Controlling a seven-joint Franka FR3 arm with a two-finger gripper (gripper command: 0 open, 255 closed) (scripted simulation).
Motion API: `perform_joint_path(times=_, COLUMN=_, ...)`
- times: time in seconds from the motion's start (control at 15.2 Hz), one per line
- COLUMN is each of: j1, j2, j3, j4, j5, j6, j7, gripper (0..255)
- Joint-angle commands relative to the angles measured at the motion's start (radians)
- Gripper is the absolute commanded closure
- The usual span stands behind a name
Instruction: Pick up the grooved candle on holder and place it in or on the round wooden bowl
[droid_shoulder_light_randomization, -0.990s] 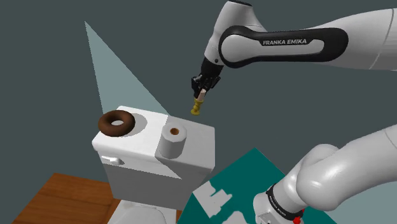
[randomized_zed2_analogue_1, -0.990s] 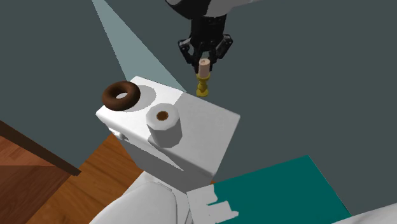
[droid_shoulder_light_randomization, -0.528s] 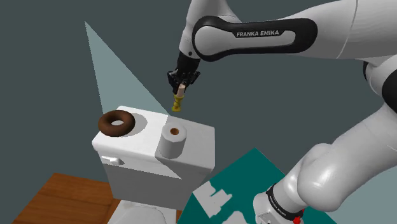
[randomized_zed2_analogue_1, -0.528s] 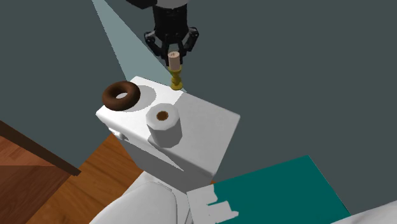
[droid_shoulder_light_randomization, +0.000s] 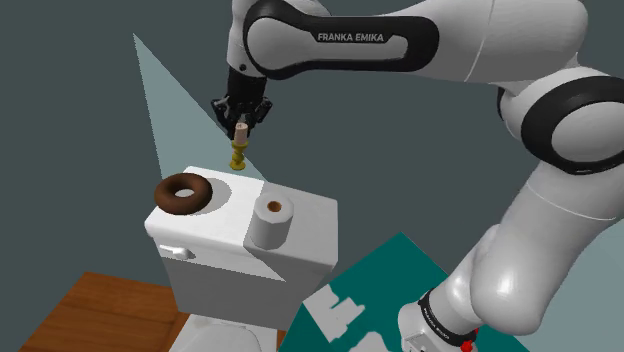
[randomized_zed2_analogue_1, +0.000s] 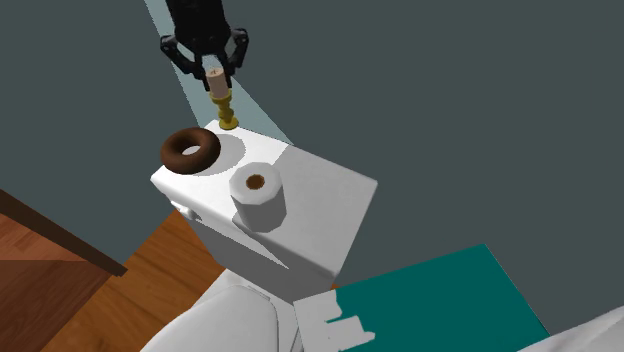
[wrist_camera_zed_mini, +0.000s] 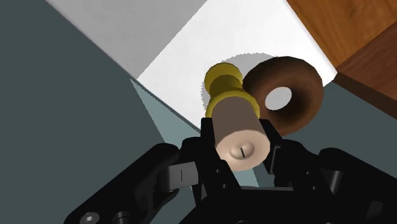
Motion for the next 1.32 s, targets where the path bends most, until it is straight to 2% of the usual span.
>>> perform_joint_path(times=0.0, j1=0.027, j2=0.080, j3=0.008, j4=0.116, j5=-0.027, j6=-0.040, j7=0.035, gripper=255)
perform_joint_path(times=0.26, j1=0.099, j2=0.260, j3=0.013, j4=0.390, j5=-0.080, j6=-0.143, j7=0.090, gripper=255)
perform_joint_path(times=0.46, j1=0.175, j2=0.441, j3=0.006, j4=0.691, j5=-0.121, j6=-0.265, j7=0.113, gripper=255)
perform_joint_path(times=0.53, j1=0.254, j2=0.648, j3=-0.011, j4=1.059, j5=-0.152, j6=-0.422, j7=0.104, gripper=255)
perform_joint_path(times=0.66, j1=0.234, j2=0.590, j3=-0.011, j4=0.927, j5=-0.141, j6=-0.349, j7=0.114, gripper=255)
perform_joint_path(times=0.79, j1=0.221, j2=0.561, j3=-0.008, j4=0.847, j5=-0.138, j6=-0.300, j7=0.120, gripper=255)
perform_joint_path(times=1.25, j1=0.195, j2=0.514, j3=-0.003, j4=0.668, j5=-0.134, j6=-0.171, j7=0.135, gripper=255)
